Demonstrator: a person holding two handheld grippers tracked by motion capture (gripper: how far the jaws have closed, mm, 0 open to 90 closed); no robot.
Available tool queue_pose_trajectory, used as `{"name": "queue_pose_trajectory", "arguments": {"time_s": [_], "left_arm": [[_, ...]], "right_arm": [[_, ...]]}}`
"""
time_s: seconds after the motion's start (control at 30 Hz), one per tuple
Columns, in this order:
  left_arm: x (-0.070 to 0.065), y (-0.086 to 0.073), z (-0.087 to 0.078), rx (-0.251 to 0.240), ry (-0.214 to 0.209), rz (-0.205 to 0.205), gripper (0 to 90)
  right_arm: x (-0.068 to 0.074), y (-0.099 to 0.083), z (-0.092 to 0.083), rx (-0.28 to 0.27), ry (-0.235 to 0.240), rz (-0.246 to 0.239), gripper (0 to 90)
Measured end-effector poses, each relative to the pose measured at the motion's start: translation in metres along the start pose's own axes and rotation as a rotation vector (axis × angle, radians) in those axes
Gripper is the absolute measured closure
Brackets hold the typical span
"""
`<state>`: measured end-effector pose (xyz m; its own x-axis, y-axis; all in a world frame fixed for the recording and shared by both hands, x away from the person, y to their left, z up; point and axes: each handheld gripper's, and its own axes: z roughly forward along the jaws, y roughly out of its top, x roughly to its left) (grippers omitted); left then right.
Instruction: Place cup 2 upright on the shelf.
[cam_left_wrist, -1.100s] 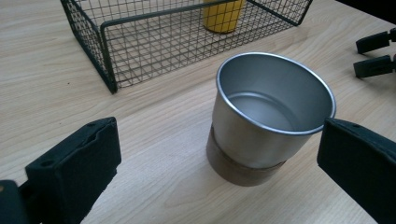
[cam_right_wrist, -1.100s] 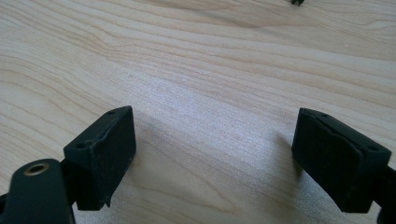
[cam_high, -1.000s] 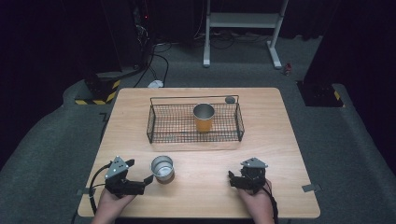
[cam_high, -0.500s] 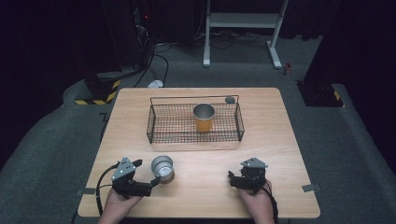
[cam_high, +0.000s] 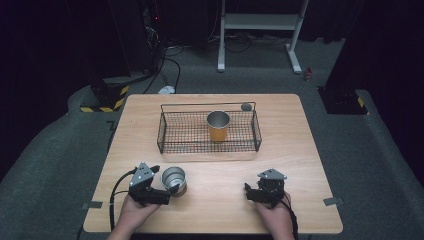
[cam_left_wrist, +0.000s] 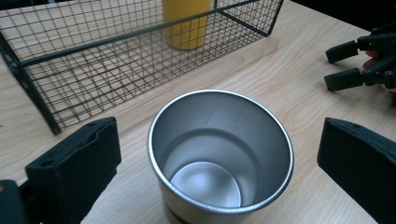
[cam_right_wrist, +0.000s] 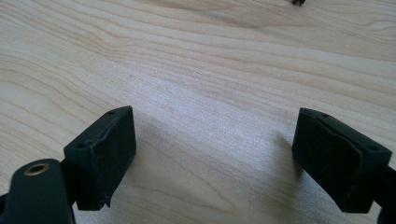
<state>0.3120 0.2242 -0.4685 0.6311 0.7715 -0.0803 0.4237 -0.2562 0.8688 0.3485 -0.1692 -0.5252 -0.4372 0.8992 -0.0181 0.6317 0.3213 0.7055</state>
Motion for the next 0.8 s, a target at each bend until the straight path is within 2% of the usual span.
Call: {"name": "queue_pose_trajectory", "arguments": {"time_s": [0.13,0.3,0.4,0.8], "left_arm": [[-0.001,0.001,0.003,-0.023,0.010,0.018,0.1],[-0.002,-0.002,0.011,-0.005,-0.010,0.012,0.1],[-0.004,-0.004,0.014,0.010,-0.008,0.015,0.1],[-0.004,-0.018,0.021,0.018,-0.012,0.019,0.6]], "right_arm": [[0.000,0.000,0.000,0.001,-0.001,0.002,13.7],[0.000,0.000,0.000,0.001,-0.001,0.002,13.7],[0.000,0.000,0.000,0.000,-0.001,0.000,13.7],[0.000,0.000,0.000,0.000,-0.001,0.001,13.8]]}}
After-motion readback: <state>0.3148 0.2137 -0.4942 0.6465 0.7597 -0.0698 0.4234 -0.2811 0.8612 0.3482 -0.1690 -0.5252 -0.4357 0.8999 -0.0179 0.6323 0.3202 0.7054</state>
